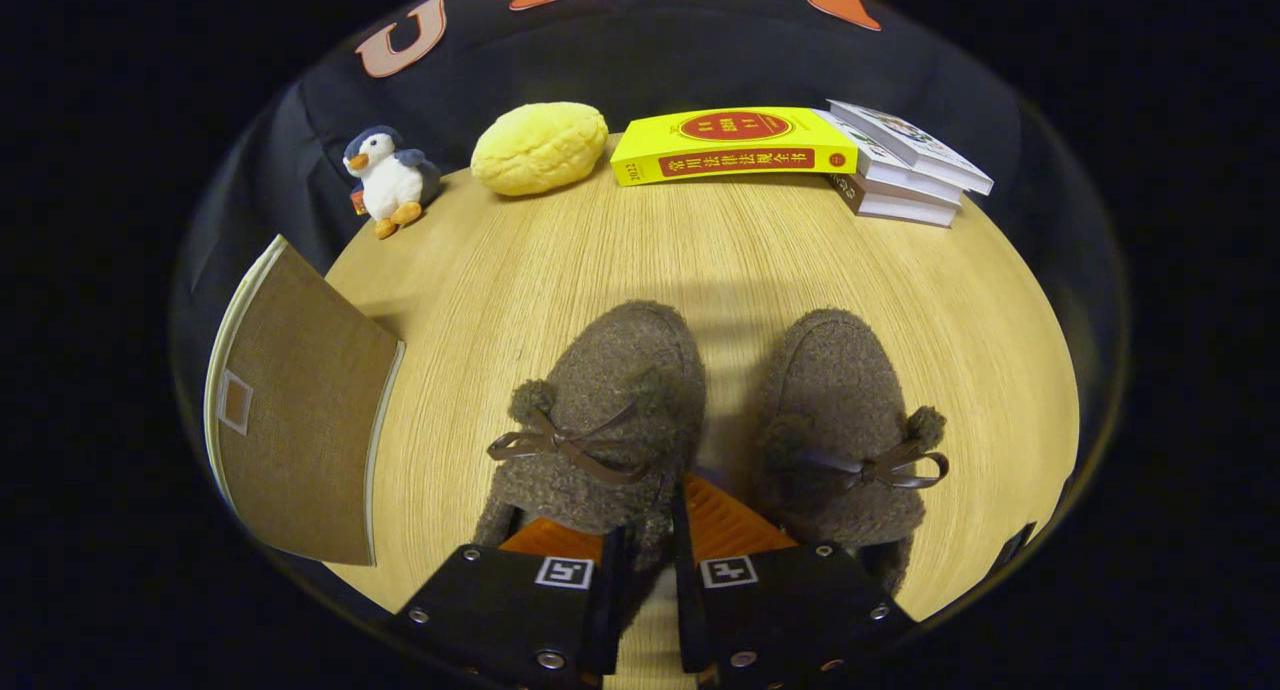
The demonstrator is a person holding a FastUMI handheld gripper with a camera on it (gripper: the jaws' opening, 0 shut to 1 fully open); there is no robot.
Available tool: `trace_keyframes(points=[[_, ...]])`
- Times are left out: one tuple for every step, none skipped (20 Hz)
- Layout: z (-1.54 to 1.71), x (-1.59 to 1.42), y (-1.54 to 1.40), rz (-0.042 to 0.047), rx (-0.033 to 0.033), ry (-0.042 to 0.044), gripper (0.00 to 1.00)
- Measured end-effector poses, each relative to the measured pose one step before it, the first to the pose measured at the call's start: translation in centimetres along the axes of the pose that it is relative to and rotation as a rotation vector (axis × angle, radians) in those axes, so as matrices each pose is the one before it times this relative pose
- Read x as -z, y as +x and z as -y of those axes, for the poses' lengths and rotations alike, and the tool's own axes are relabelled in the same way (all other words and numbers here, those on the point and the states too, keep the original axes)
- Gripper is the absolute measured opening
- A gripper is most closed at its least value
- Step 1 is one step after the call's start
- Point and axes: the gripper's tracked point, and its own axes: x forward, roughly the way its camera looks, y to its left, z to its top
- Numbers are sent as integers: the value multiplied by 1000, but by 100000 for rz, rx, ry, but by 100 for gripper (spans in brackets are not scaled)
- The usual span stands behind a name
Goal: Open the storage box then place both shoes into the box .Put the left shoe in first, then the right shoe, with the right side of both shoes facing outward in a uniform manner.
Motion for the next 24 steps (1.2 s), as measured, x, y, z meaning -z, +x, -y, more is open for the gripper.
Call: trace_keyframes(points=[[111, 87, -280, -1011, 137, 1603, 18], [-133, -196, -502, -11, -989, 2519, 15], [-649, -476, -418, 1303, -2529, 2326, 11], [-536, -335, -526, 825, -817, 463, 10], [-408, -121, -712, 187, -68, -576, 10], [-686, -444, -678, 943, -566, -1026, 10], [-896, -591, -636, 1539, -1064, -583, 10], [-959, -583, -681, 1113, -1567, -114, 10], [-1104, -605, -822, 1009, -1434, 415, 10], [-1208, -833, -752, 1307, -1948, 154, 10], [-1091, -944, -670, 1826, -1308, -646, 10], [-1236, -993, -795, 2214, -1694, 336, 10], [-1221, -1158, -746, 2581, -1569, 630, 10], [-1388, -1074, -774, 2544, -1995, 795, 10], [-1538, -978, -739, 1581, -2523, 314, 10], [-1466, -830, -698, 1501, -2126, 121, 10], [-1437, -951, -570, 1473, -1680, -212, 10], [-1474, -723, -441, 1231, -1289, -732, 10], [-1422, -576, -277, 490, -1106, -1325, 10], [-1450, -302, -70, 261, -1096, -1504, 10], [-1432, -252, 158, 33, -1099, -1489, 10], [-1506, 44, 238, -567, -1389, -878, 10], [-1572, 158, 366, -1114, -1619, -491, 10], [-1508, 310, 480, -1290, -1727, -112, 10]])
